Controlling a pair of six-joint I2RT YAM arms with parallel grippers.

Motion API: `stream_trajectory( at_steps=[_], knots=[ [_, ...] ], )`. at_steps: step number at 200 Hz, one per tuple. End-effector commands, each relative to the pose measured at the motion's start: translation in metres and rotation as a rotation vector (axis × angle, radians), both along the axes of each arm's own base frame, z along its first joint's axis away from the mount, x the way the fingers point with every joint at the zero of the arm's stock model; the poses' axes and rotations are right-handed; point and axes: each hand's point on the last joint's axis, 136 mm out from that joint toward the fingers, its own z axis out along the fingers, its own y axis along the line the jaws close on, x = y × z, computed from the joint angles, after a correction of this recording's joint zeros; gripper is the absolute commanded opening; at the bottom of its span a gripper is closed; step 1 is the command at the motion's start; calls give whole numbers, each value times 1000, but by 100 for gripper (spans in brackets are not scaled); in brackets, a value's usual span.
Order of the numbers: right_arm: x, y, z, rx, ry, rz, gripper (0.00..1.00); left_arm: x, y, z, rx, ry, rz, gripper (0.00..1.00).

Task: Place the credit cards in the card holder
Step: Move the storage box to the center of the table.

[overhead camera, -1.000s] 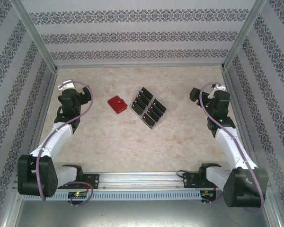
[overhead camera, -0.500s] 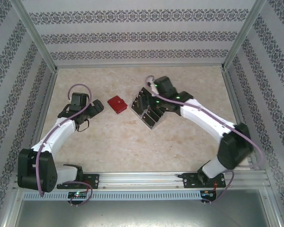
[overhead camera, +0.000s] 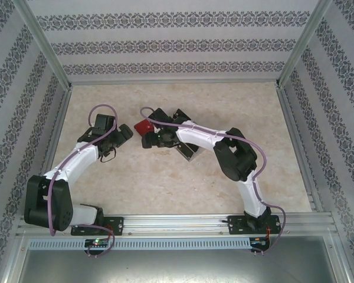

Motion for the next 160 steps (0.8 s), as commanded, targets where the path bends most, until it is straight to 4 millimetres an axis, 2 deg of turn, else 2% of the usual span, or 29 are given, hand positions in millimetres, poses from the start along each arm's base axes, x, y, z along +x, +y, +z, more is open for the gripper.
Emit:
stream_trajectory(
  at_steps=[1, 41, 70, 138, 150, 160],
  knots=[
    [30, -18, 1, -7, -57, -167, 75, 3, -3, 4, -7, 5, 10, 100],
    [56, -46, -8, 10, -81, -320, 75, 5, -6, -3, -6, 25, 1, 100],
    [71, -74, -6, 18, -92, -421, 75, 5, -9, -7, -4, 39, -8, 100],
    [86, -147, 5, 16, -116, -577, 76, 9, -18, -6, 13, 40, -26, 100],
    [88, -150, 7, 46, -115, -568, 76, 10, -21, -6, 14, 42, -34, 100],
    [88, -145, 13, 81, -111, -526, 76, 10, -23, -7, 16, 48, -38, 100]
  ],
)
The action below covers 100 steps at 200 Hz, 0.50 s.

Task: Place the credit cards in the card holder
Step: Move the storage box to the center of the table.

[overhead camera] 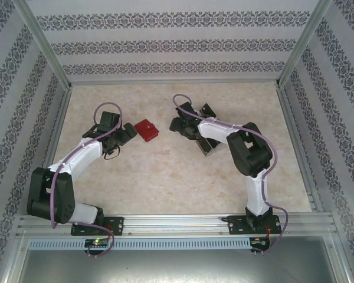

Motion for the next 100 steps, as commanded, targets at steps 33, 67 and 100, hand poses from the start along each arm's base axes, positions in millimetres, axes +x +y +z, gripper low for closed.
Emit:
stream_trajectory(
  at_steps=[33, 67, 100],
  knots=[
    [-7, 46, 56, 189, -52, 253, 76, 2, -10, -1, 18, 33, -19, 100],
    [-29, 95, 84, 172, -51, 453, 73, -1, -6, 0, 43, 40, -9, 100],
    [-24, 115, 76, 30, -18, 559, 66, 6, 5, 5, 89, 46, -3, 100]
  ],
)
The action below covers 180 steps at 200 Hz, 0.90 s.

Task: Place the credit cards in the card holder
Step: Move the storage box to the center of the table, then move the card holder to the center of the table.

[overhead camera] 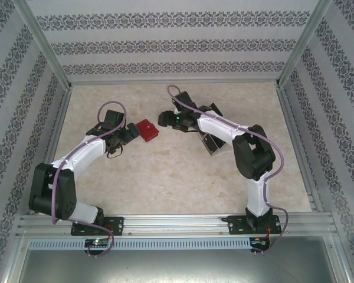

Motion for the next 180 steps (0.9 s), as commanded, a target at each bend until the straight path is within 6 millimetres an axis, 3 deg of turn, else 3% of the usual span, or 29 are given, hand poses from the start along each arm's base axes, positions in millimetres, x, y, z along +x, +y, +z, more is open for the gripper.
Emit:
stream_trajectory(
  at_steps=[1, 29, 67, 89, 135, 180],
  knots=[
    [-6, 7, -18, -135, 32, 117, 66, 6, 8, 9, 53, 9, 2, 100],
    [-2, 6, -22, -313, 19, 213, 59, 18, 24, 15, 47, 11, 29, 100],
    [8, 1, -10, -543, -81, 336, 55, 34, 48, 12, 26, 31, 77, 100],
    [19, 12, 3, -580, -165, 388, 53, 40, 62, 8, 18, 42, 105, 100],
    [35, 20, -31, -649, -228, 420, 49, 43, 78, 2, -8, 59, 130, 100],
    [38, 52, -46, -606, -302, 451, 50, 42, 73, 1, -32, 71, 105, 100]
  ],
)
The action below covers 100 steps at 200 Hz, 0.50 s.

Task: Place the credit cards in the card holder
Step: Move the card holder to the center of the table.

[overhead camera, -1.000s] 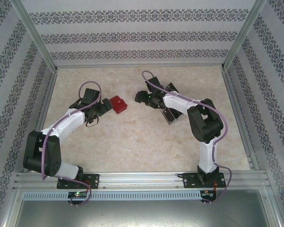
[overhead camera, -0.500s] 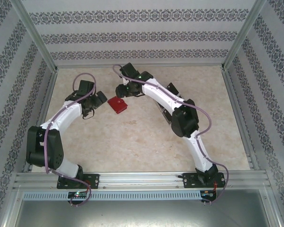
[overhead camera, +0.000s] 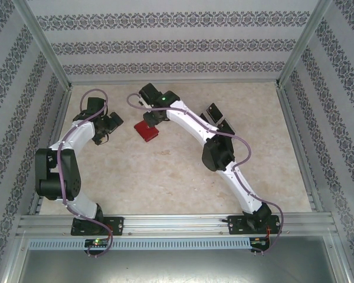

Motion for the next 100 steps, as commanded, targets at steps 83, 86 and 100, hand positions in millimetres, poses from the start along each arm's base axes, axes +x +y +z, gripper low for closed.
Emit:
stream_trajectory(
  at_steps=[83, 86, 100],
  knots=[
    [9, 43, -39, 74, -23, 27, 55, -5, -9, -2, -49, 30, -52, 100],
    [9, 42, -40, 72, -22, 26, 55, -5, -9, -2, -49, 29, -52, 100],
    [10, 42, -44, 68, -25, 21, 53, -4, -10, -3, -51, 29, -53, 100]
  ],
)
